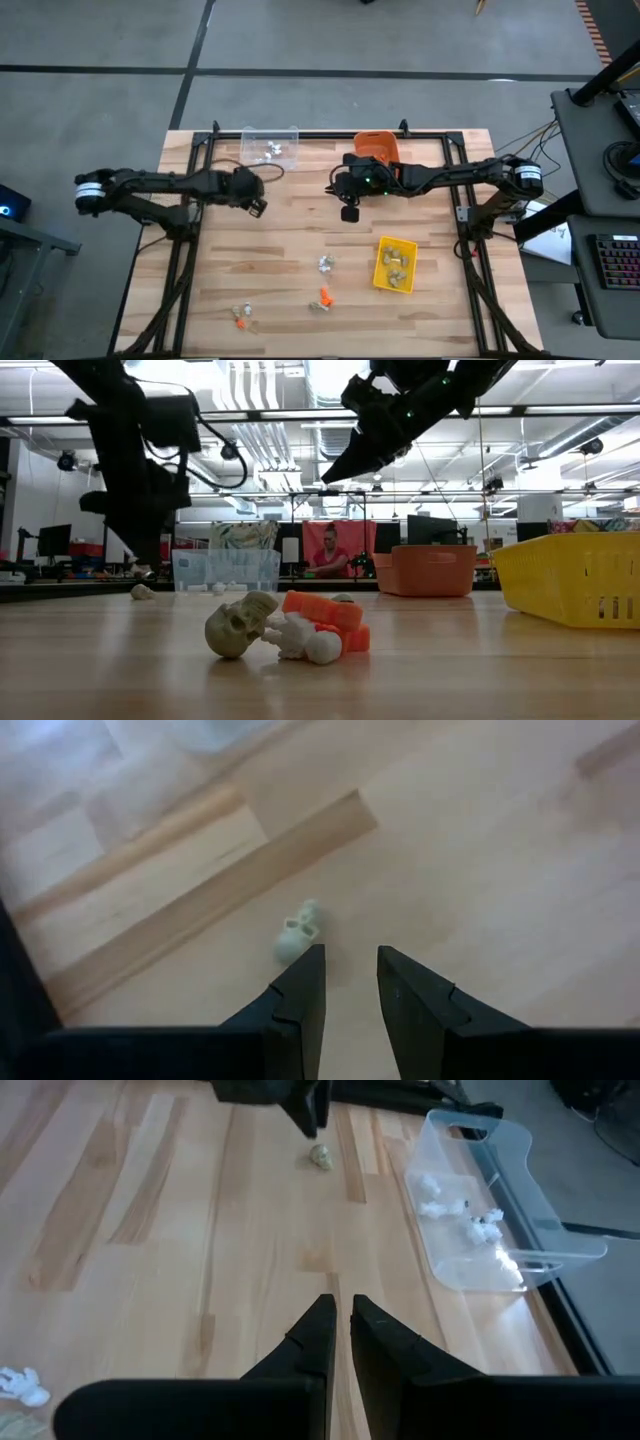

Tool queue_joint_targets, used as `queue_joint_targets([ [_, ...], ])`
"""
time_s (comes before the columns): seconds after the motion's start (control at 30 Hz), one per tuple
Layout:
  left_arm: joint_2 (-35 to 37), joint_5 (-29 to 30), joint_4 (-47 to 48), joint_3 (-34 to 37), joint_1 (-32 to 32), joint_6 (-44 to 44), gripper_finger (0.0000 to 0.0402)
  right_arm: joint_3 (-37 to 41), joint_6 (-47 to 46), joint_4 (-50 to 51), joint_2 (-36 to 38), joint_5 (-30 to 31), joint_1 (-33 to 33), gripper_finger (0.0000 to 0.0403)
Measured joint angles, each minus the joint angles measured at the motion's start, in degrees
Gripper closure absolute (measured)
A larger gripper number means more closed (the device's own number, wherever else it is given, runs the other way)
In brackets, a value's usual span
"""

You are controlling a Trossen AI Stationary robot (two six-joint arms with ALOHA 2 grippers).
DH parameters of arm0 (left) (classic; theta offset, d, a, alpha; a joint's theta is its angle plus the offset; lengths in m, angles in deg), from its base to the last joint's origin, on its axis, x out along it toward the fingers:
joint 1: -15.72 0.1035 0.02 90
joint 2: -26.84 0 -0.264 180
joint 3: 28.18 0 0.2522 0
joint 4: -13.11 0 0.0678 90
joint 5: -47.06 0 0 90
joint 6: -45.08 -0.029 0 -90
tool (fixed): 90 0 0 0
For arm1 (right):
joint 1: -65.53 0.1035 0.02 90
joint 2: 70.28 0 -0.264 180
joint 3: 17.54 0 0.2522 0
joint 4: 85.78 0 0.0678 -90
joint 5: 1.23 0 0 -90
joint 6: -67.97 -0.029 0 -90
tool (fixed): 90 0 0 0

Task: Sort Halloween decoration
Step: Put the gray skull toy into the yellow bin

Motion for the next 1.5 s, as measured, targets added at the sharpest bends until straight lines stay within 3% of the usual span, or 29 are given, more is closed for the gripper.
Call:
queue_joint_targets([
  [0.1,0.0,-6.1,0.1,0.0,5.4,-6.7,0.0326,-0.6,0.0,0.2,0.0,0.0,0.0,0.0374],
  [0.23,0.0,-6.0,0.0,0.0,9.2,-11.6,0.0323,-1.1,-0.1,0.1,0.0,0.0,0.0,0.0374],
  [0.37,0.0,-6.0,0.0,0.0,9.3,-16.6,0.0302,-1.2,-0.5,0.3,0.0,0.0,0.0,0.0374],
  [0.6,-0.8,-4.0,0.0,0.0,9.3,-17.4,0.0234,-1.2,-1.3,0.3,0.0,0.0,0.0,0.0374],
  [0.77,-4.0,-4.0,-1.0,0.0,9.3,-17.4,0.0220,-1.2,-2.0,0.4,0.0,0.0,0.0,0.0374],
  [1.27,-14.1,-3.9,-3.6,0.1,9.4,-17.4,0.0254,-1.2,-2.2,0.5,0.0,0.0,0.0,0.0374],
  [1.5,-15.4,-4.2,-3.9,-0.2,9.3,-17.3,0.0319,-1.2,-2.2,0.5,0.0,0.0,0.0,0.0374],
])
